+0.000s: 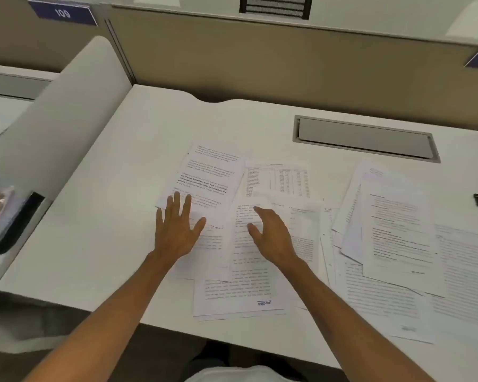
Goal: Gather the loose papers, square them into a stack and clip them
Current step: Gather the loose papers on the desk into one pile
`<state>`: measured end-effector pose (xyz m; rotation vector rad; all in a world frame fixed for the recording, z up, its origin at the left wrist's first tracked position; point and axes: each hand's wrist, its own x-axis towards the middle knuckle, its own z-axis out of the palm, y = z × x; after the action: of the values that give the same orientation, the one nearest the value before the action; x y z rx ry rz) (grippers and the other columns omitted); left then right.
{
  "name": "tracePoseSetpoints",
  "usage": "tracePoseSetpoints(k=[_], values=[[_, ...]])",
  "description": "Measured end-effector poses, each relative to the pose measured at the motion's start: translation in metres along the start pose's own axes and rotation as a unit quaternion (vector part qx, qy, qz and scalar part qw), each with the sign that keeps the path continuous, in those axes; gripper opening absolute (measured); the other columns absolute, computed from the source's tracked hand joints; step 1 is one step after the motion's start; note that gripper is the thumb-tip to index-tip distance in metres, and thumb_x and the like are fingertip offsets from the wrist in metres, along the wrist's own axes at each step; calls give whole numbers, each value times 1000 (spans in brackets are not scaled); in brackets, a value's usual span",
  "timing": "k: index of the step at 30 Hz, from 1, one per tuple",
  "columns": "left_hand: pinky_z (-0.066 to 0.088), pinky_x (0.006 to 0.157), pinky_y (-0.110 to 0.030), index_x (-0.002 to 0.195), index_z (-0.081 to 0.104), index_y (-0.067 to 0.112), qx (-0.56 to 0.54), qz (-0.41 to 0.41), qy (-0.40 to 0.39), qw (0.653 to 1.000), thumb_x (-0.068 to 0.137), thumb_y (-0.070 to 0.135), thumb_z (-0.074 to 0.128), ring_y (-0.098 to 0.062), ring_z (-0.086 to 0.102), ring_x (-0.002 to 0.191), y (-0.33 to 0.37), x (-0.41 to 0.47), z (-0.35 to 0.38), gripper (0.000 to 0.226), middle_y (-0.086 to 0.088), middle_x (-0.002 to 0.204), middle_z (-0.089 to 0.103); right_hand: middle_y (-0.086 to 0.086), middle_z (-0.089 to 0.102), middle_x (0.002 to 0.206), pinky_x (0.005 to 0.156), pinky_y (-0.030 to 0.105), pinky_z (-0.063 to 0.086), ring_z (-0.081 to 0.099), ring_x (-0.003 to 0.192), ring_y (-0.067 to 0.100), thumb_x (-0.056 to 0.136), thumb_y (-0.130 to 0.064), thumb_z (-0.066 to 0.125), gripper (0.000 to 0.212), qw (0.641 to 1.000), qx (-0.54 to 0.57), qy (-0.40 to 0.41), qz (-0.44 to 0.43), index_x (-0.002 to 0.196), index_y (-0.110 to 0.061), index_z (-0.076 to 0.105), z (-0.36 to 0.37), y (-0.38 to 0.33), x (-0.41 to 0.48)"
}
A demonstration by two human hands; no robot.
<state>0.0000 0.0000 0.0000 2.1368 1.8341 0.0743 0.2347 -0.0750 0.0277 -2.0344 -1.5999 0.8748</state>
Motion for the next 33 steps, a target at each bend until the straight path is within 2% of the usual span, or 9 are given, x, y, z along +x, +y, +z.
tracePoseSetpoints(k=[3, 6, 9, 11, 14, 18, 23, 29, 33], values=[[0, 125, -50, 162, 5, 17, 1, -38, -18, 999, 99, 63, 35, -28, -5, 157, -22, 25, 0, 83, -10, 170, -5, 7, 61, 134, 102, 33, 48, 62, 116, 20, 97, -33, 61, 47, 992, 99, -5, 81, 140, -15, 55, 16, -14, 14], [13, 124, -50, 160, 14, 11, -46, -93, -18, 994, 99, 58, 45, -32, 8, 156, -36, 54, -7, 83, -15, 169, 7, 1, 65, 114, 93, 27, 47, 62, 103, 17, 93, -29, 65, 44, 976, 145, -18, 159, 133, -12, 60, 27, -30, 24], [34, 110, -53, 148, 37, 5, -52, -139, 10, 989, 94, 58, 55, -38, 37, 140, -43, 78, -14, 78, -22, 152, 39, 5, 69, 117, 97, 42, 55, 68, 105, 26, 86, -32, 69, 51, 963, 167, -8, 213, 132, -11, 61, 41, -39, 35], [39, 102, -52, 136, 48, 3, -31, -153, 23, 988, 91, 57, 59, -38, 45, 129, -44, 86, -16, 71, -22, 137, 49, 6, 68, 121, 96, 45, 55, 68, 106, 27, 82, -34, 72, 51, 957, 162, 16, 239, 127, -11, 63, 51, -43, 42], [42, 97, -51, 129, 54, 3, -10, -149, 29, 988, 89, 52, 64, -36, 47, 123, -44, 87, -14, 64, -19, 130, 51, 1, 67, 115, 93, 41, 54, 65, 102, 22, 81, -39, 75, 43, 953, 133, 47, 267, 114, -13, 64, 58, -51, 49], [42, 94, -50, 128, 54, 5, -21, -147, 26, 989, 86, 51, 69, -35, 48, 121, -43, 71, -11, 64, -17, 129, 52, -1, 68, 103, 78, 35, 49, 63, 89, 20, 80, -53, 74, 45, 949, 88, 67, 294, 102, -18, 56, 63, -57, 55], [39, 97, -47, 131, 53, 11, -34, -140, 18, 989, 84, 54, 71, -32, 45, 124, -46, 44, -5, 66, -13, 134, 50, 3, 62, 123, 95, 48, 51, 62, 113, 27, 77, -63, 72, 72, 956, 12, 75, 284, 126, -15, 49, 74, -69, 56], [44, 101, -48, 140, 43, 9, -117, -169, -32, 978, 74, 38, 84, -34, 39, 130, -49, 29, -10, 83, -14, 138, 43, 8, 49, 138, 96, 48, 49, 51, 126, 29, 82, -43, 77, 77, 964, -80, 43, 249, 141, -13, 38, 83, -79, 50], [48, 97, -47, 140, 43, 2, -187, -207, -62, 958, 73, 28, 88, -38, 47, 128, -51, 29, -19, 85, -18, 136, 43, 9, 48, 133, 89, 43, 50, 50, 119, 28, 83, -21, 77, 64, 966, -95, 37, 238, 135, -11, 41, 83, -84, 44]])
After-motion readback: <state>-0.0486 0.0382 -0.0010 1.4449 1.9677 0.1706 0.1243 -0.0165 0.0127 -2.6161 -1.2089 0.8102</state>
